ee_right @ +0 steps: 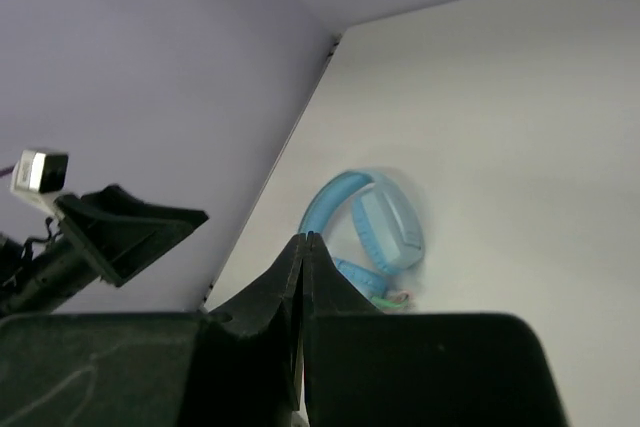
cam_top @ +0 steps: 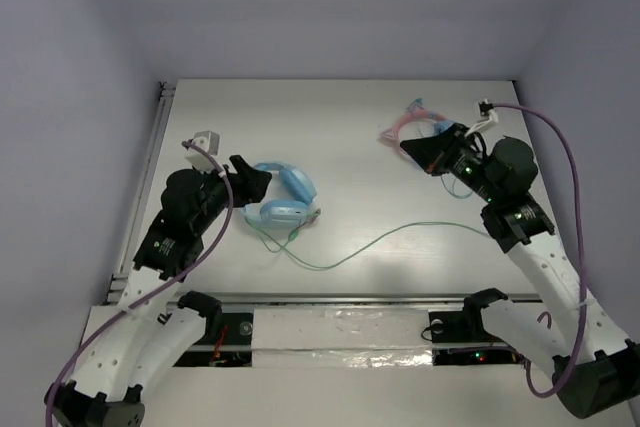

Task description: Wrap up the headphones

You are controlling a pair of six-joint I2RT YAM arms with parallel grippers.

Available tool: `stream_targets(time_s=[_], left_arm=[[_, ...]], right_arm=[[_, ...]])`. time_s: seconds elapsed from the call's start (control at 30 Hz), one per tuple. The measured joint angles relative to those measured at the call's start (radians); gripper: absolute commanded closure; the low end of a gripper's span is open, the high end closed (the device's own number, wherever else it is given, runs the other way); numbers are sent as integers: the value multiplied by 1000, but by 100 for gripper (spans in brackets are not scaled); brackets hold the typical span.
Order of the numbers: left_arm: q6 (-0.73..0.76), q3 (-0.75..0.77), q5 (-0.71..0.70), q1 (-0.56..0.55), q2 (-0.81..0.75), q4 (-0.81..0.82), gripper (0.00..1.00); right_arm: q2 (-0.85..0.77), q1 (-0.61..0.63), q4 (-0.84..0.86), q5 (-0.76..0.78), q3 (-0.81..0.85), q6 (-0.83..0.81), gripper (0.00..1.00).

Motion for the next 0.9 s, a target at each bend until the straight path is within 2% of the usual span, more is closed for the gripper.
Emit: stream_targets(time_s=[0.1, 0.13, 0.2, 0.27, 0.37, 0.4, 0.43, 0.47, 0.5, 0.53, 0.57, 0.67, 0.73, 0.9], left_arm=[[22, 47, 5, 0, 49, -41, 47], [37, 75, -2, 0, 73, -67, 59], [63, 132, -29, 0, 123, -112, 73], [99, 174, -85, 0, 166, -158, 94], [114, 204, -154, 0, 234, -193, 96], [120, 205, -182, 0, 258, -207, 95], [125, 205, -209, 1, 281, -224, 86], [134, 205, -230, 3, 306, -238, 79], [138, 205, -244, 9, 332, -248, 70], [146, 205, -256, 15, 358, -257, 49], [156, 205, -265, 23, 383, -265, 41], [165, 205, -269, 36, 464, -275, 30], [169, 205, -276, 41, 520, -273, 25], [177, 204, -303, 68, 632, -257, 23]], right_arm=[[-3, 133, -18, 83, -2, -39, 100], [-7, 183, -29, 122, -2, -53, 100], [-10, 275, -49, 190, -2, -78, 100], [-10, 355, -62, 248, -3, -103, 100], [-14, 434, -69, 328, -11, -131, 95], [-13, 453, -72, 354, -15, -140, 86], [-13, 467, -72, 374, -18, -146, 79], [-13, 480, -69, 391, -24, -157, 68], [-13, 489, -68, 406, -31, -164, 42], [-14, 494, -68, 417, -39, -166, 34], [-14, 495, -62, 424, -48, -177, 29], [-16, 495, -53, 429, -82, -182, 28], [-19, 495, -53, 429, -93, -183, 34], [-51, 495, -42, 398, -110, -181, 48]])
